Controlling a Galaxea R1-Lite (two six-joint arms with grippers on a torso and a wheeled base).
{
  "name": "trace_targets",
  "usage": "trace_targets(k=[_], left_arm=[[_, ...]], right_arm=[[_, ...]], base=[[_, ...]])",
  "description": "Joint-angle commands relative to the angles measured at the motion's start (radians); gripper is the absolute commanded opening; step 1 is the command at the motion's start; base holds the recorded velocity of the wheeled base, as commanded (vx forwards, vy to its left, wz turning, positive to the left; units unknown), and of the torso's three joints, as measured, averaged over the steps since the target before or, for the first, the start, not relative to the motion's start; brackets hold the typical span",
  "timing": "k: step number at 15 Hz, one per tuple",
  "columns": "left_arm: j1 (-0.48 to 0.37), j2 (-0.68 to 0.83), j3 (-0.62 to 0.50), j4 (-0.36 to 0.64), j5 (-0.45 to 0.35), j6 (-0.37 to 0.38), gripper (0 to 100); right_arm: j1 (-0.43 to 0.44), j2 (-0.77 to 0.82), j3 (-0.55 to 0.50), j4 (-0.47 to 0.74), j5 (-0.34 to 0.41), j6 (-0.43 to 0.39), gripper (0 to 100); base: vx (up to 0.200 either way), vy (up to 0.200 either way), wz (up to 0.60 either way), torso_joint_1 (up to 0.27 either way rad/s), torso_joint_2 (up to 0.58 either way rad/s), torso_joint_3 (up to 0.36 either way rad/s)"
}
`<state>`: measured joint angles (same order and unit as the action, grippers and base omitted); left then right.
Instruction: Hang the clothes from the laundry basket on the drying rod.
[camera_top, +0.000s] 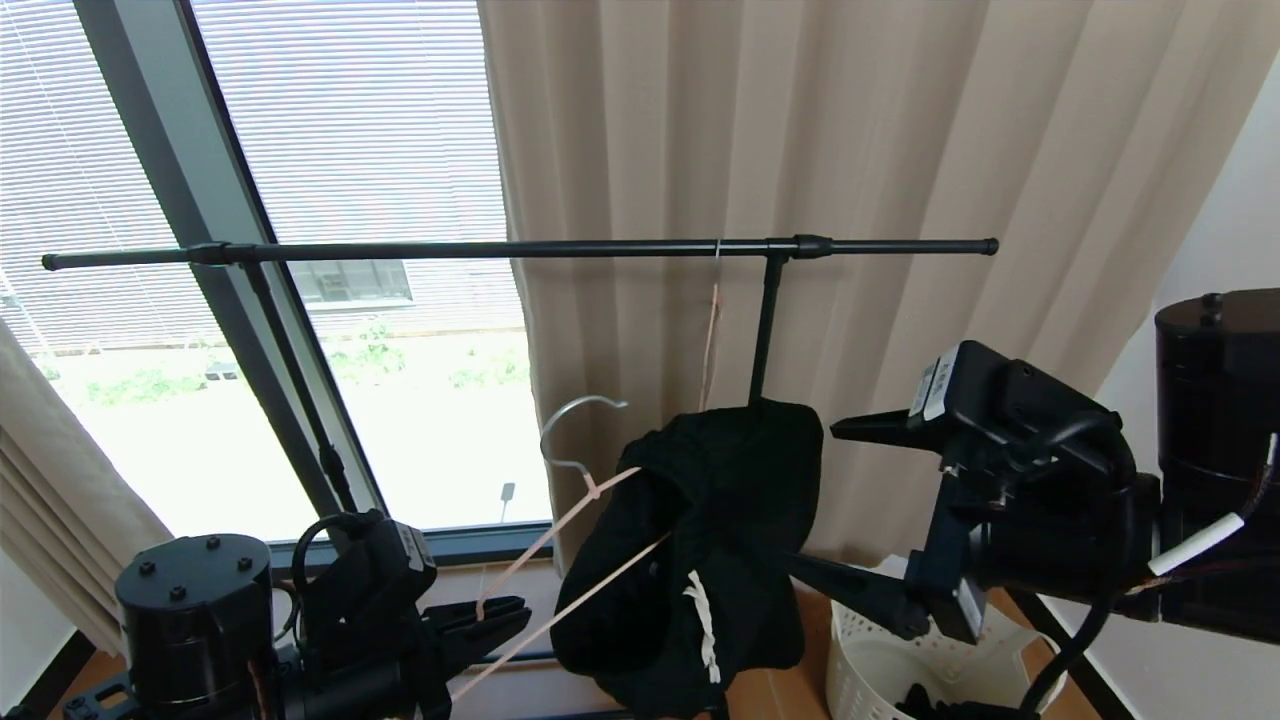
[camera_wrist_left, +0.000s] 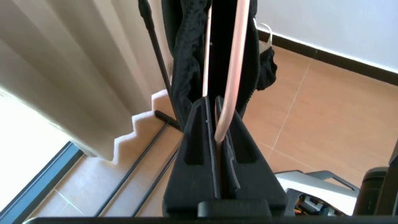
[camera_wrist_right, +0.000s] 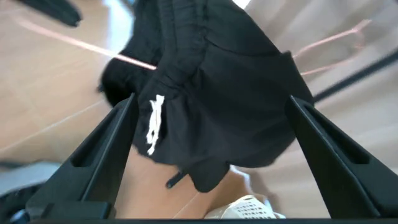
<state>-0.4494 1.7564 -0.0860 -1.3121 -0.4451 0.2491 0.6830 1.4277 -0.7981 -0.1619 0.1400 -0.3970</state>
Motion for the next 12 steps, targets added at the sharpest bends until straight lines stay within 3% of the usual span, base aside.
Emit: trace_targets(k=[1,2,3,4,6,8,12], left_arm=[[-0.025,-0.002,0.017,-0.001,0.0,0.004,0],[-0.043,-0.002,0.023,-0.001,0.0,0.004,0],[-0.049,-0.002,0.026,-0.001,0.0,0.005,0],[-0.077,-0.002,0.037,-0.001,0.0,0.005,0],[-0.106,-0.006,0.06,-0.001,0.0,0.041,0],[-0.126,-0.009,0.078,-0.004,0.0,0.064,0],[-0.143,-0.011,0.086,-0.044,0.0,0.064,0]], right_arm=[[-0.191,-0.012,-0.182,0.245,0.251,-0.144,100],[-0.246,0.023,-0.245,0.354,0.337,-0.252,100],[-0.266,0.037,-0.268,0.395,0.365,-0.298,100],[-0.322,0.094,-0.348,0.538,0.441,-0.45,100],[-0.378,0.204,-0.48,0.743,0.518,-0.678,100],[-0.375,0.269,-0.564,0.818,0.549,-0.683,100],[-0.28,0.329,-0.635,0.814,0.495,-0.594,100]], base=[[0.0,0.0,0.0,0.0,0.0,0.0],[0.0,0.0,0.0,0.0,0.0,0.0],[0.0,0.0,0.0,0.0,0.0,0.0],[0.0,0.0,0.0,0.0,0.0,0.0],[0.0,0.0,0.0,0.0,0.0,0.0],[0.0,0.0,0.0,0.0,0.0,0.0],[0.0,0.0,0.0,0.0,0.0,0.0]])
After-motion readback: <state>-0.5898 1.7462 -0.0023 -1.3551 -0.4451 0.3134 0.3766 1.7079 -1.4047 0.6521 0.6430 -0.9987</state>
